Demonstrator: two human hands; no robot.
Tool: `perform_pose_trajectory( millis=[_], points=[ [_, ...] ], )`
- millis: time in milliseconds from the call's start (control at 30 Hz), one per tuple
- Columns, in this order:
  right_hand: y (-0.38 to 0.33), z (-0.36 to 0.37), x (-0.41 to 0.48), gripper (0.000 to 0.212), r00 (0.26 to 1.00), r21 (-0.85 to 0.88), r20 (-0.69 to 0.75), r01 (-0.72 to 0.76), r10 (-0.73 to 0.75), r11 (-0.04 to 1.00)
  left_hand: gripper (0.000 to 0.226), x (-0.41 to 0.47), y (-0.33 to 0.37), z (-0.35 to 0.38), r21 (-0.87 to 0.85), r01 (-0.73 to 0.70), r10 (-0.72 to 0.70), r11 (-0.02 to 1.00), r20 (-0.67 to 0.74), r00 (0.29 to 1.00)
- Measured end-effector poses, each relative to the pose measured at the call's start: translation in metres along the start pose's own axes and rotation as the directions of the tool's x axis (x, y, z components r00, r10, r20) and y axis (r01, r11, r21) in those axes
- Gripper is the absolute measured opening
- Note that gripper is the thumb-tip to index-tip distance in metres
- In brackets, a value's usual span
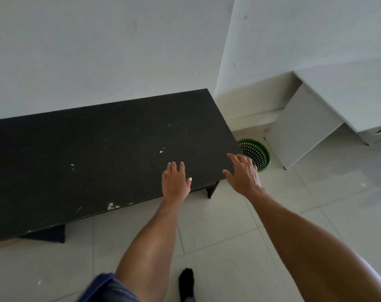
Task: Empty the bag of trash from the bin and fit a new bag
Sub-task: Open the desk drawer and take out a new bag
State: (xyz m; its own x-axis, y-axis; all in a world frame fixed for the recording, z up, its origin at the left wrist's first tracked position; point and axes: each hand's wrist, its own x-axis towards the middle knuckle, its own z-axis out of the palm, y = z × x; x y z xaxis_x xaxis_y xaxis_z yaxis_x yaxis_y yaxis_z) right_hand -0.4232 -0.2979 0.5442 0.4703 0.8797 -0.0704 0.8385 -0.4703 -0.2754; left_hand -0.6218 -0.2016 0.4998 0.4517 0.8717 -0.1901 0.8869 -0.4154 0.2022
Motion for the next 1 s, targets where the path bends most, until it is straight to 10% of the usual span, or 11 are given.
perform_pose_trajectory(
  millis=[400,1000],
  points=[
    [0.103,0.136,0.110,0.094,0.881,-0.155,0.257,0.444,-0.398,0.882,0.072,0.058,0.003,0.143,0.084,0.122,-0.105,0.989,-0.185,0.977],
    [0.126,0.186,0.119,0.094,0.820,-0.322,-0.051,0.526,-0.569,0.787,0.093,0.064,-0.011,0.191,0.168,0.083,0.017,0.982,-0.523,0.852]
  ],
)
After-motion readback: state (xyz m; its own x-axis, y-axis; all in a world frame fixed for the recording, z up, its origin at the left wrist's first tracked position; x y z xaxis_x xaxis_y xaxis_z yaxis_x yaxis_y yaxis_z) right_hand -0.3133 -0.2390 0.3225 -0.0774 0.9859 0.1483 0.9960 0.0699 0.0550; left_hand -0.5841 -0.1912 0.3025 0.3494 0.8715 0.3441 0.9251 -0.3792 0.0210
